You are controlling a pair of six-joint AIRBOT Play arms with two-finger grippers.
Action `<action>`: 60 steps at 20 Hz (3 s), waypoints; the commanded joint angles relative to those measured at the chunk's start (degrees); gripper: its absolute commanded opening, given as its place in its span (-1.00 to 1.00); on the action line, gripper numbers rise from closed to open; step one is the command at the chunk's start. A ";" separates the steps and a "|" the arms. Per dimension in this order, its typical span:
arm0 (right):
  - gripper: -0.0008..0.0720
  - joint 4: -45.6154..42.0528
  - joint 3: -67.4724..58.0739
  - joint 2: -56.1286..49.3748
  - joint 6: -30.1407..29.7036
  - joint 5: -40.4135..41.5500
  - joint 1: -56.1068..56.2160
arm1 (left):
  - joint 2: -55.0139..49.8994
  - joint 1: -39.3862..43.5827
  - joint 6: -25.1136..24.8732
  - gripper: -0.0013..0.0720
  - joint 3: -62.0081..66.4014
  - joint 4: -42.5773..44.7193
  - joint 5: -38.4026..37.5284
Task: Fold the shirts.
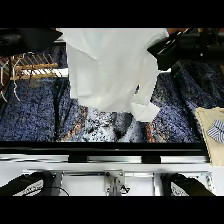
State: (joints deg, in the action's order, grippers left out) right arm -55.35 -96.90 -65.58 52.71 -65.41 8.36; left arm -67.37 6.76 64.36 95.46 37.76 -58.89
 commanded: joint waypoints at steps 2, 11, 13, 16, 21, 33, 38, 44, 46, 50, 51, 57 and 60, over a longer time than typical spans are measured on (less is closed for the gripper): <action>-0.79 0.66 -0.07 2.49 2.19 1.20 0.02 | -2.51 0.66 2.97 -0.85 -0.02 4.11 -1.92; -0.79 1.42 -0.07 3.67 6.14 -3.56 0.09 | -4.83 2.43 4.33 0.09 0.39 5.33 -0.50; -0.79 1.44 -0.07 3.67 6.71 -4.85 0.09 | -4.72 2.16 4.33 0.15 1.57 5.33 1.31; -0.79 1.38 -0.07 3.74 6.60 -4.07 0.09 | -4.68 1.16 4.33 0.15 3.41 5.35 4.92; -0.80 3.02 -0.07 3.74 0.57 -0.50 0.09 | -4.68 -0.02 4.33 0.15 3.78 5.35 4.39; -0.80 -30.25 -0.07 10.51 8.35 33.40 -0.11 | -4.68 -0.09 4.33 0.13 3.78 5.38 4.20; -0.80 -72.46 -0.07 14.19 31.85 31.65 -0.11 | -4.70 -0.07 4.33 0.13 3.78 5.35 4.22; -0.80 -97.31 -0.07 14.97 44.46 20.74 -0.55 | -4.70 -0.07 4.35 0.13 3.78 5.35 4.22; -0.80 -98.25 -0.07 14.97 49.55 20.81 -4.74 | -4.70 -0.07 4.35 0.13 3.78 5.35 4.20; -0.80 -97.74 -0.07 14.91 59.01 23.26 -18.29 | -4.72 -0.07 4.35 0.13 3.78 5.35 4.22; -0.80 -97.20 -0.07 14.91 60.37 24.17 -21.18 | -4.74 -0.07 4.35 0.13 3.78 5.35 4.22; -0.80 -95.08 -0.07 12.50 62.86 26.67 -31.74 | -4.76 -0.07 4.42 0.13 3.78 5.33 4.22; -0.80 -95.19 -0.07 10.99 63.32 29.86 -34.93 | -4.76 -0.07 4.52 0.13 3.78 5.35 3.37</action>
State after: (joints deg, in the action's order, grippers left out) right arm -150.69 -96.95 -53.34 114.83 -38.26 -23.09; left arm -72.10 6.72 68.79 99.18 43.09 -54.83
